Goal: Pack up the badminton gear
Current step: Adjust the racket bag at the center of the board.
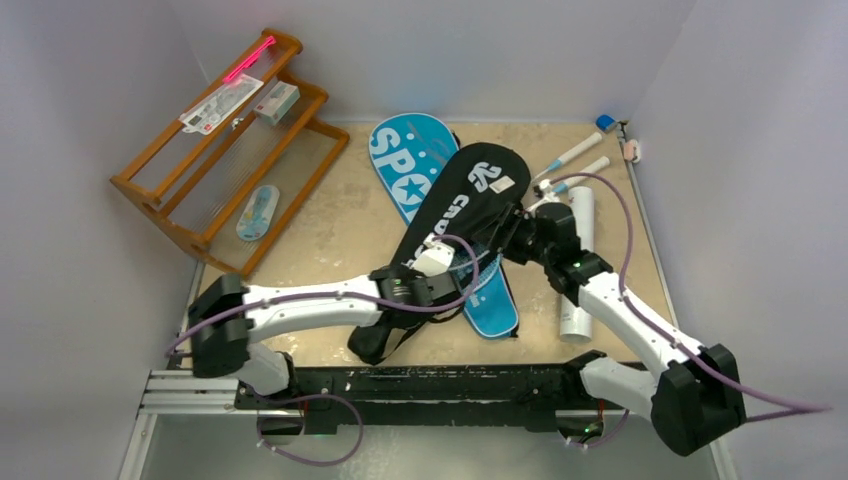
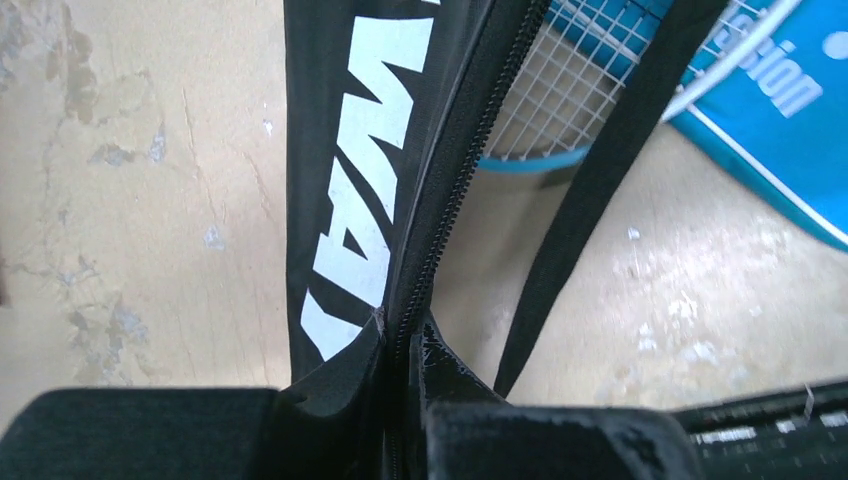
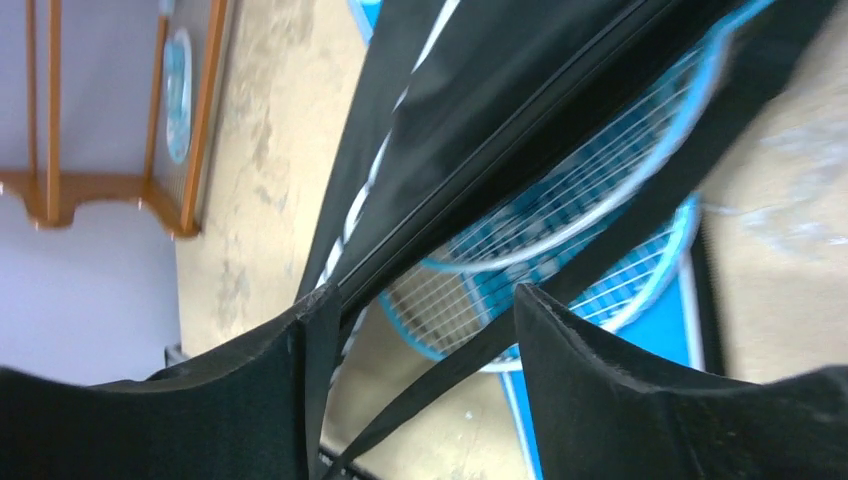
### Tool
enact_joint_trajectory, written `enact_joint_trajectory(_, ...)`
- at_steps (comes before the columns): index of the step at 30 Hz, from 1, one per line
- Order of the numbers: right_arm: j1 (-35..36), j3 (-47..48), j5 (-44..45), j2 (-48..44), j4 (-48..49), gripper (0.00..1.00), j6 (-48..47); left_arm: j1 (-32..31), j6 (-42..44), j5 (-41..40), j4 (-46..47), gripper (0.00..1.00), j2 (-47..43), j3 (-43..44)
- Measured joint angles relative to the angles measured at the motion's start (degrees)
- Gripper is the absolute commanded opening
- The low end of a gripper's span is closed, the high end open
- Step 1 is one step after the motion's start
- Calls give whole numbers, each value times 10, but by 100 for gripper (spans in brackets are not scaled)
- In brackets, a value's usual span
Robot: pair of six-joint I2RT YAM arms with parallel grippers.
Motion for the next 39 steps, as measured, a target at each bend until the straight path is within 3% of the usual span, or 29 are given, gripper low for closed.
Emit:
enact_joint_trajectory(4, -59, 15, 20, -17, -31, 81, 0, 0, 10, 37, 28, 0, -107, -62)
enact_joint_trajectory(11, -98, 66, 81, 13, -86, 81, 13, 0, 8, 103, 72, 0, -282, -161)
enact_joint_trajectory(16, -137, 96, 96, 63, -86, 80, 17, 2, 6, 130, 76, 0, -356, -197)
enact_joint_trajectory(22, -196, 135, 80, 167, -68, 74, 13, 2, -5, 137, 74, 0, -370, -205)
enact_joint_trajectory(27, -229, 137, 40, 239, -37, 60, 8, 2, -9, 137, 70, 0, -370, -207)
enact_joint_trajectory(39, -237, 186, -42, 321, 18, 42, -5, 2, -23, 129, 56, 0, -370, -214)
